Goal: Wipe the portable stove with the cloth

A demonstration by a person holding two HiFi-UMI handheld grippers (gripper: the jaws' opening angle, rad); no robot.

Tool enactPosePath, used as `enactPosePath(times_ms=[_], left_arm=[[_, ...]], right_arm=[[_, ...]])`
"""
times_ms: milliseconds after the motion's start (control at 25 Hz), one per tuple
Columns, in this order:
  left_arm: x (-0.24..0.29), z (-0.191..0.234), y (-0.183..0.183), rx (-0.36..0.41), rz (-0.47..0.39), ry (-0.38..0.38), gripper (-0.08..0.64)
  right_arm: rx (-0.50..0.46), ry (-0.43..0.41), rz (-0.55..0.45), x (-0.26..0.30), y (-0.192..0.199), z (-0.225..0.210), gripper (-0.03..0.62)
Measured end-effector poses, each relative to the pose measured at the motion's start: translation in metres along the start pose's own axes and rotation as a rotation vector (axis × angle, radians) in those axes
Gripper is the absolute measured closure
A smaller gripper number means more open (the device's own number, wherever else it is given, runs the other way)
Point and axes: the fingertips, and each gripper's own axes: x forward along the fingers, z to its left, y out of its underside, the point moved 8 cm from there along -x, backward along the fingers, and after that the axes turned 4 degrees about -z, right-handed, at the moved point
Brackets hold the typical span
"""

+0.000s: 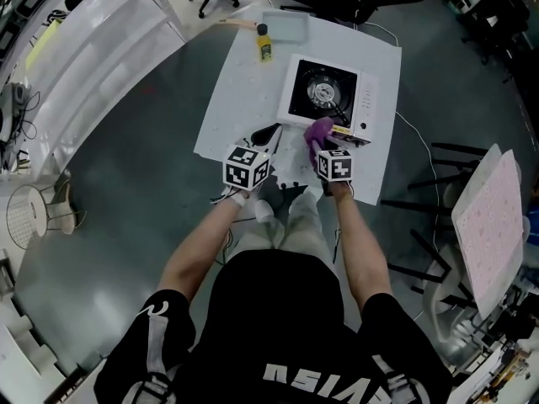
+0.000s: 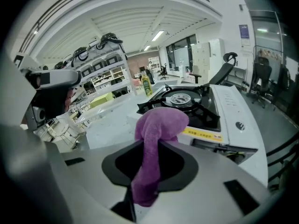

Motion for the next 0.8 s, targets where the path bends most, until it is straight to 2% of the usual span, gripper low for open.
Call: enactPosePath(times_ms=[800], left_arm=[[-0.053,0.057,0.002,-0.051,-0.037,-0.147,0.551]], right_arm=[[-0.114,-0.18,0.056,0.059,-0.024,0.088,0.515]])
